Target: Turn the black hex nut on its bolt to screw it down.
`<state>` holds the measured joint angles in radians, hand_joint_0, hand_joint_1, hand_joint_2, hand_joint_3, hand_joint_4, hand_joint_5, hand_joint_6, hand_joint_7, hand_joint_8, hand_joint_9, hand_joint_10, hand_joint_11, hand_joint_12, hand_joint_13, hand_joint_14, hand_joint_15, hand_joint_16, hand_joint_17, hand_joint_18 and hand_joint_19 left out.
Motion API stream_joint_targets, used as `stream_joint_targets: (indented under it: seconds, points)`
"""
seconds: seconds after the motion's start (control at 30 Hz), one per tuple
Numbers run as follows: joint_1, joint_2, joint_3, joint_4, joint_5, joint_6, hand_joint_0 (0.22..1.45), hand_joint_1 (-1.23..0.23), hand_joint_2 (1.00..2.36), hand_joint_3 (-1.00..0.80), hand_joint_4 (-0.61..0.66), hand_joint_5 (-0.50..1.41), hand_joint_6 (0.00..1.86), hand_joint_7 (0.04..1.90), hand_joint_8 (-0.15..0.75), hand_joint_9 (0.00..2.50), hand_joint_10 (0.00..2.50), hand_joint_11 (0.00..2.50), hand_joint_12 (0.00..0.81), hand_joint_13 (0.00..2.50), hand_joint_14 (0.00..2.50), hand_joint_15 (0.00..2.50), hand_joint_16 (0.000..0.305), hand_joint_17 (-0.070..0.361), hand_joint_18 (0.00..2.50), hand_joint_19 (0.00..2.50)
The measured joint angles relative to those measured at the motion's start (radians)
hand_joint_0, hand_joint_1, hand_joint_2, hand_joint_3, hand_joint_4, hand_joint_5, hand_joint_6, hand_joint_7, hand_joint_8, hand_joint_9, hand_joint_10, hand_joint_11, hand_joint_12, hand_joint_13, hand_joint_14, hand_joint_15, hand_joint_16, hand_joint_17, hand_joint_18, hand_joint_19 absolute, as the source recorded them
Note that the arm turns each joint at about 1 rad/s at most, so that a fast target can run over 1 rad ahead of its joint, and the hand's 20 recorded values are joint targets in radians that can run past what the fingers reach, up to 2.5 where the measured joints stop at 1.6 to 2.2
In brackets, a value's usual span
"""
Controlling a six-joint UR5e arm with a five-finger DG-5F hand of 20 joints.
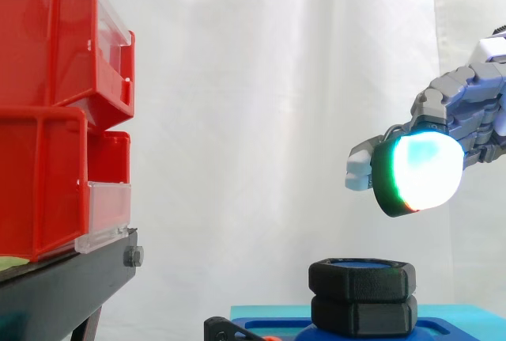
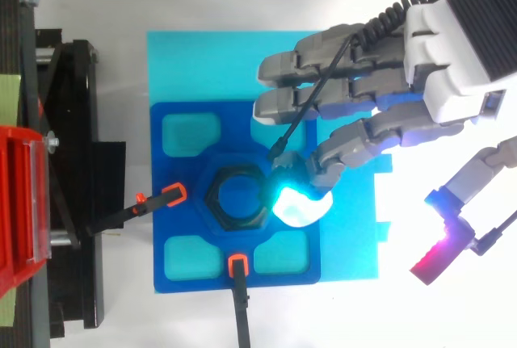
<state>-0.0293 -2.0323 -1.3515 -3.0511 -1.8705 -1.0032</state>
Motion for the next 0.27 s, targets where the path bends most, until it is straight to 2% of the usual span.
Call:
stream_joint_targets:
  seconds: [0.27]
  points:
    - [0.000, 0.000, 0.000, 0.000, 0.000, 0.000, 0.49, -0.49, 1.00, -0.50, 0.02, -0.30, 0.50, 0.63, 0.122, 0.15, 0.00, 0.00, 0.319, 0.00, 0.00, 0.00, 0.048, 0.108, 0.00, 0.19]
